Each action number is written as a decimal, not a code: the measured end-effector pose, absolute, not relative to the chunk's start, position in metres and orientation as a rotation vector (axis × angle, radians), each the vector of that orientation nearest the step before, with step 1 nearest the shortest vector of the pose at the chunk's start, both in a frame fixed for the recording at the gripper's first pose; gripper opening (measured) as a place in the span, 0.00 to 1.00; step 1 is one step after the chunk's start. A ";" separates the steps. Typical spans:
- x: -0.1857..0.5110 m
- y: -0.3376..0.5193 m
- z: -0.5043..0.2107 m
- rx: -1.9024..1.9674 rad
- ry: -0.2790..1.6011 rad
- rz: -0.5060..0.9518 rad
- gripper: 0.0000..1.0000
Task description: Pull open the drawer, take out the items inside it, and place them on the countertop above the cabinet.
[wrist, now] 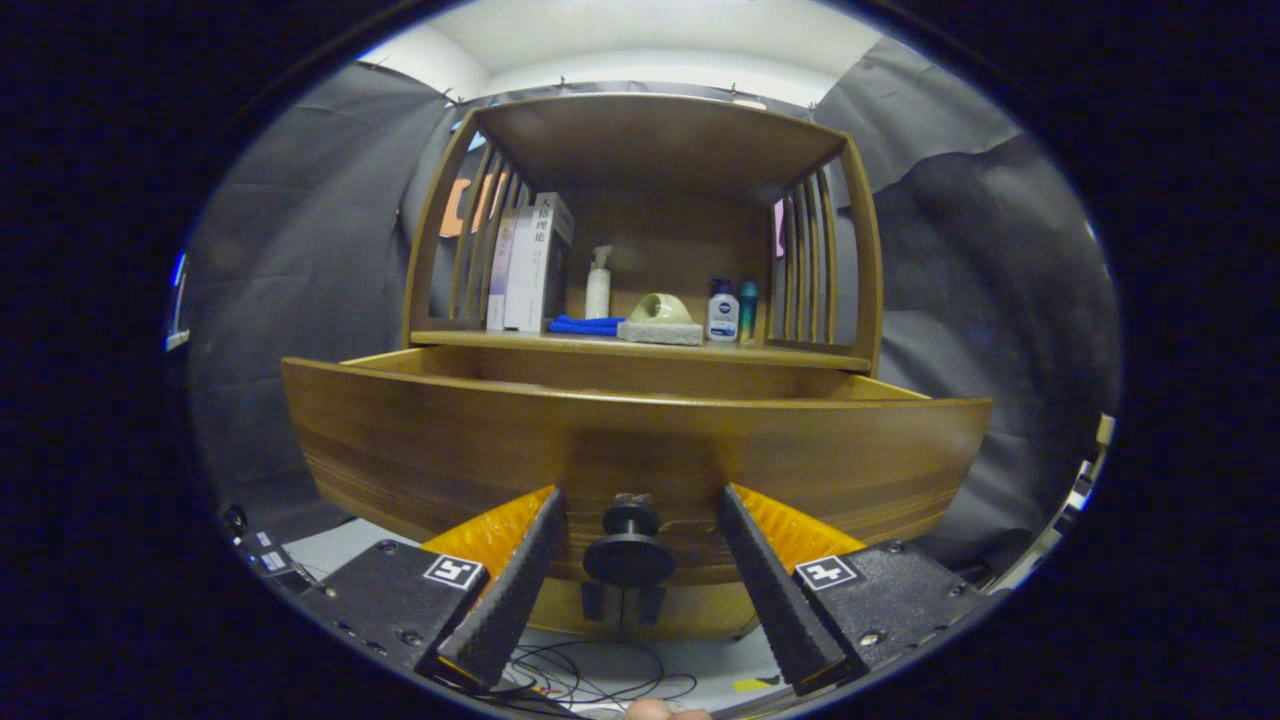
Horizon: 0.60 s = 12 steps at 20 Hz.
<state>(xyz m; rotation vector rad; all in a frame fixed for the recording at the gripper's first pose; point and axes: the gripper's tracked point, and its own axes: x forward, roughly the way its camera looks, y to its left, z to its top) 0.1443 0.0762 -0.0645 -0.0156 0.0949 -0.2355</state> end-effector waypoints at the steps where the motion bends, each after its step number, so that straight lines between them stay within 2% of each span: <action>1: 0.145 0.077 -0.064 -0.011 0.090 -0.234 0.99; 12: 0.154 0.078 -0.066 0.022 0.062 -0.222 1.00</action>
